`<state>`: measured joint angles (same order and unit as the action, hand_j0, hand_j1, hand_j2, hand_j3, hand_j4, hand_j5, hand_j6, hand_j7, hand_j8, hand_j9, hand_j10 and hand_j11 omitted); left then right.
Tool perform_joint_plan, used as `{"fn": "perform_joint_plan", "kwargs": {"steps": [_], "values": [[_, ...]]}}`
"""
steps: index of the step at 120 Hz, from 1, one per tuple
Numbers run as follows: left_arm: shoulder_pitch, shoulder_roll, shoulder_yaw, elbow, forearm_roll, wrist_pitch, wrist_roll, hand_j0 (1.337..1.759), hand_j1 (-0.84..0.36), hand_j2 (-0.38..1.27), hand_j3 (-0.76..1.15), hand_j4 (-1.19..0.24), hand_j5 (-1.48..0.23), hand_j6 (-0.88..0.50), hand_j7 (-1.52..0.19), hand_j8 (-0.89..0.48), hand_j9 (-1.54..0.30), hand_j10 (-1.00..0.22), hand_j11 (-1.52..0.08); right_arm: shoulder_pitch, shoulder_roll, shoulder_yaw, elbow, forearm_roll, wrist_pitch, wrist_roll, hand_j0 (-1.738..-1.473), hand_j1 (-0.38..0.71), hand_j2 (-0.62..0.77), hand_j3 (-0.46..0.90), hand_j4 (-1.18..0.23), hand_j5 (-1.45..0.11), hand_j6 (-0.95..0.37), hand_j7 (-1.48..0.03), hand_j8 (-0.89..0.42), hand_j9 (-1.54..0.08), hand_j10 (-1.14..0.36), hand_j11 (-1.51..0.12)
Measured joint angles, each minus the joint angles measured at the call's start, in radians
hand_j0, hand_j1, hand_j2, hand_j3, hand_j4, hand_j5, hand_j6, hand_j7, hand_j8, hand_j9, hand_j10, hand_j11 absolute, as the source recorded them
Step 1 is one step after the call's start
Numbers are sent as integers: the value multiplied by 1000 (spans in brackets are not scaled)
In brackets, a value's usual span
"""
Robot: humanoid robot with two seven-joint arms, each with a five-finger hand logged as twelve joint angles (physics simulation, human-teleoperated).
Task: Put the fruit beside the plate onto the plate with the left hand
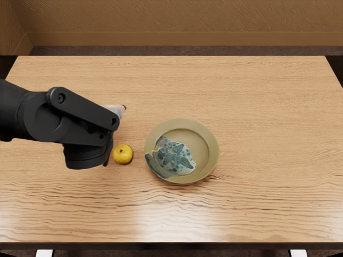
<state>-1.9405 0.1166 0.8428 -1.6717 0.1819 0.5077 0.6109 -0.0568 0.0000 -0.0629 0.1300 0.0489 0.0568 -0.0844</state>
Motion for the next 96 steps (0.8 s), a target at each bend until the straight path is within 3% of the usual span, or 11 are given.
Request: {"fn": "perform_joint_plan", "kwargs": {"steps": [48,96], "values": [[44,-111,6,57,-42,78,0,1658,349,0,0,0,0,-1,0,-1,0,0,0,0,0,0,0,0,0,0,-1658,-320,-5,0,-24,-31,-24,-31,-24,-31,-24,-31],[85,-117,39,99,-41,103,0,1658,349,0,0,0,0,-1,0,-1,0,0,0,0,0,0,0,0,0,0,-1658,-320,-5,0,-24,-31,-24,-31,-24,-31,-24,-31]]}}
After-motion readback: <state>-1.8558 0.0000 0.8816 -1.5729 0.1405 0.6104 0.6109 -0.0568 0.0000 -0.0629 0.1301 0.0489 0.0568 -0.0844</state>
